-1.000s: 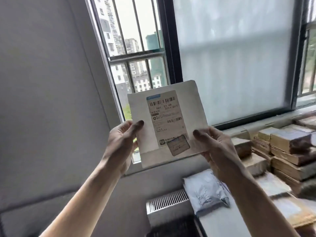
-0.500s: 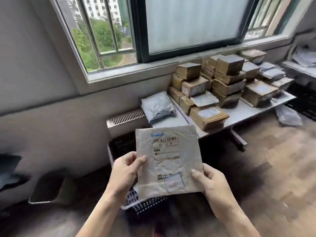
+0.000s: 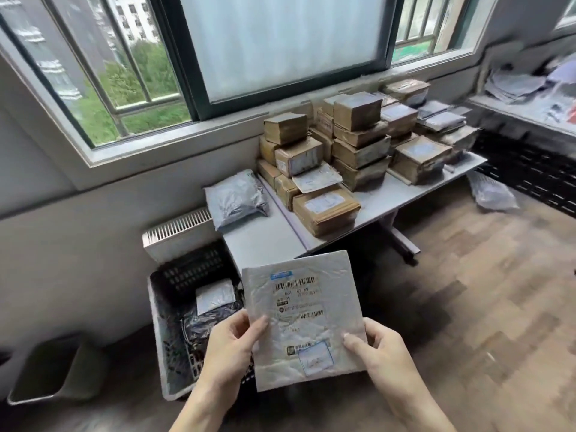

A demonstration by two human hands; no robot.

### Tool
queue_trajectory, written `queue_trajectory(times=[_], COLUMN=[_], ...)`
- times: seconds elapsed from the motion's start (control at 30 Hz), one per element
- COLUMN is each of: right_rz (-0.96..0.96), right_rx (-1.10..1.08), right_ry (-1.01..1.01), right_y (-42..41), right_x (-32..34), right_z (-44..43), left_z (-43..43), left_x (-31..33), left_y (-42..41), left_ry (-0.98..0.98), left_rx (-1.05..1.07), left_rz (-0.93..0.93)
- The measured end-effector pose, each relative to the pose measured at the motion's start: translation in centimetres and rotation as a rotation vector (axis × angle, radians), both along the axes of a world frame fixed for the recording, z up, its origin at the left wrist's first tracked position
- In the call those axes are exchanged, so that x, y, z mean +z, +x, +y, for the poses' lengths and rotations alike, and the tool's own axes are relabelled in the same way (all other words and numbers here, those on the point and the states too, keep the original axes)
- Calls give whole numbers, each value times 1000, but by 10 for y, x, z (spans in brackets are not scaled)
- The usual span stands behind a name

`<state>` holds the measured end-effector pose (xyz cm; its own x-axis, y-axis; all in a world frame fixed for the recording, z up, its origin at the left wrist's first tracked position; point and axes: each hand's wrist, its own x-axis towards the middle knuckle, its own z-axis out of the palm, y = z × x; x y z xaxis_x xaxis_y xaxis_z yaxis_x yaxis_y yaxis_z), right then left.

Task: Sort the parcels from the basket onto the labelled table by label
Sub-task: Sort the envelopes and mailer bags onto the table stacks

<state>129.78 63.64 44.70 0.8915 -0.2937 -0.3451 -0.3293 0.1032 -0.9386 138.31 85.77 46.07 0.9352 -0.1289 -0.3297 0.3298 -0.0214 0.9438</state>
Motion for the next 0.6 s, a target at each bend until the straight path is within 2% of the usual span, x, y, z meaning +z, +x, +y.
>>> queue_trajectory(times=[0.3,0.6], right_rz=[23,42], right_rx=[-55,-98], right_ry=[-91,-43], right_y=[13,75], right_x=[-1,-12], right_z=[-174,-269], left_z=[-184,-286], left_x=[-19,-37], left_y=[34,106], left_ry=[78,35], left_rx=[-65,-61], left_rz=[-28,-24])
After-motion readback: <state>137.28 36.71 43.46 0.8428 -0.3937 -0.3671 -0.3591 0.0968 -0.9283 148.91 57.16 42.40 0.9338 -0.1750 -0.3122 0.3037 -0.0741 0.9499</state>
